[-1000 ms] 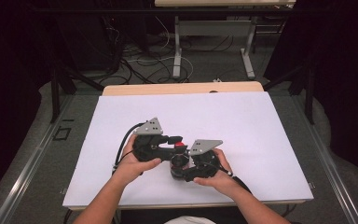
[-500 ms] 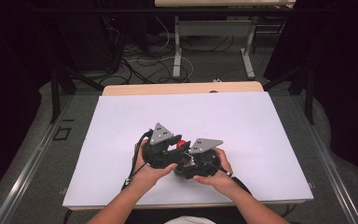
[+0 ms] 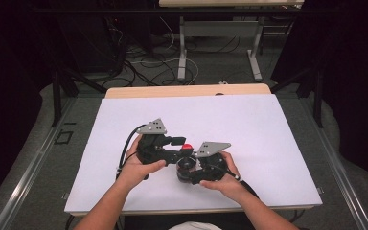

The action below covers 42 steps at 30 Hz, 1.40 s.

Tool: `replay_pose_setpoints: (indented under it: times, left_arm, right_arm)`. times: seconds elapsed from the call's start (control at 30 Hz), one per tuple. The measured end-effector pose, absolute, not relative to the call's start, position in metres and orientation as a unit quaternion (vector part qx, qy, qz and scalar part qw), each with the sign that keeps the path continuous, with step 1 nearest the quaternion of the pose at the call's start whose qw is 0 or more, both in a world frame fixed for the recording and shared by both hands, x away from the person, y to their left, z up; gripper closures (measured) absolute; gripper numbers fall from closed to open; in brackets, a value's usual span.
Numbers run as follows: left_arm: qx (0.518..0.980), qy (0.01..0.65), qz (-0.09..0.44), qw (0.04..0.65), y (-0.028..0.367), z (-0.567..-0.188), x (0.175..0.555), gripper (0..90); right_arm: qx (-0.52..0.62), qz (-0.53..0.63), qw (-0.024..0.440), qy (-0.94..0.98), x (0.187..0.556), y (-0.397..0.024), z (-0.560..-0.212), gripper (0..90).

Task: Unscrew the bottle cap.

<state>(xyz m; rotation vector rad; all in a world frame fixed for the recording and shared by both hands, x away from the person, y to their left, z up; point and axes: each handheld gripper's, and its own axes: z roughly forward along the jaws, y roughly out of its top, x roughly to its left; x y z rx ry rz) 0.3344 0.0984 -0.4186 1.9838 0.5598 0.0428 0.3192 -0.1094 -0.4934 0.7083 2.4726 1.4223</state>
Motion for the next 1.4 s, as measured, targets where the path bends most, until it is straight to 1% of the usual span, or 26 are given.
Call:
replay_pose_setpoints:
  times: [0.27, 0.33, 0.4, 0.7, 0.77, 0.9, 1.07, 1.13, 1.17, 1.27, 1.33, 1.37, 1.4]
  left_arm:
    - [0.822, 0.233, 0.028, 0.52, 0.095, -0.419, 0.334, 52.7]
    - [0.822, 0.228, 0.029, 0.521, 0.093, -0.42, 0.334, 55.6]
    - [0.824, 0.221, 0.033, 0.521, 0.091, -0.419, 0.333, 60.5]
    - [0.824, 0.223, 0.041, 0.52, 0.085, -0.422, 0.332, 60.5]
    - [0.823, 0.225, 0.054, 0.52, 0.084, -0.422, 0.332, 61.0]
    - [0.807, 0.27, 0.091, 0.517, 0.078, -0.422, 0.322, 61.4]
    - [0.78, 0.355, 0.133, 0.497, 0.065, -0.422, 0.307, 61.5]
    - [0.776, 0.366, 0.143, 0.493, 0.062, -0.421, 0.305, 61.5]
    - [0.777, 0.369, 0.141, 0.491, 0.062, -0.421, 0.305, 61.5]
    - [0.785, 0.339, 0.12, 0.504, 0.067, -0.417, 0.309, 60.0]
    - [0.782, 0.314, 0.107, 0.528, 0.073, -0.414, 0.312, 50.8]
    - [0.783, 0.306, 0.098, 0.532, 0.077, -0.412, 0.314, 47.8]
    - [0.786, 0.298, 0.092, 0.534, 0.081, -0.41, 0.317, 47.2]
  right_arm:
    - [0.237, 0.484, 0.1, 0.836, 0.318, -0.109, -0.493, 29.6]
    - [0.234, 0.48, 0.099, 0.84, 0.318, -0.109, -0.492, 29.6]
    - [0.233, 0.481, 0.099, 0.84, 0.318, -0.109, -0.492, 29.6]
    - [0.238, 0.484, 0.101, 0.836, 0.319, -0.109, -0.493, 29.6]
    - [0.243, 0.482, 0.096, 0.836, 0.318, -0.109, -0.493, 29.6]
    - [0.253, 0.479, 0.11, 0.833, 0.318, -0.109, -0.493, 29.7]
    - [0.26, 0.472, 0.129, 0.832, 0.317, -0.108, -0.494, 29.7]
    - [0.257, 0.47, 0.134, 0.834, 0.317, -0.108, -0.495, 29.7]
    - [0.256, 0.47, 0.134, 0.834, 0.317, -0.108, -0.495, 29.7]
    - [0.252, 0.47, 0.131, 0.835, 0.317, -0.109, -0.493, 29.7]
    - [0.254, 0.478, 0.124, 0.832, 0.318, -0.11, -0.492, 29.7]
    - [0.252, 0.479, 0.122, 0.832, 0.318, -0.111, -0.492, 29.7]
    - [0.25, 0.478, 0.119, 0.834, 0.319, -0.112, -0.492, 29.7]
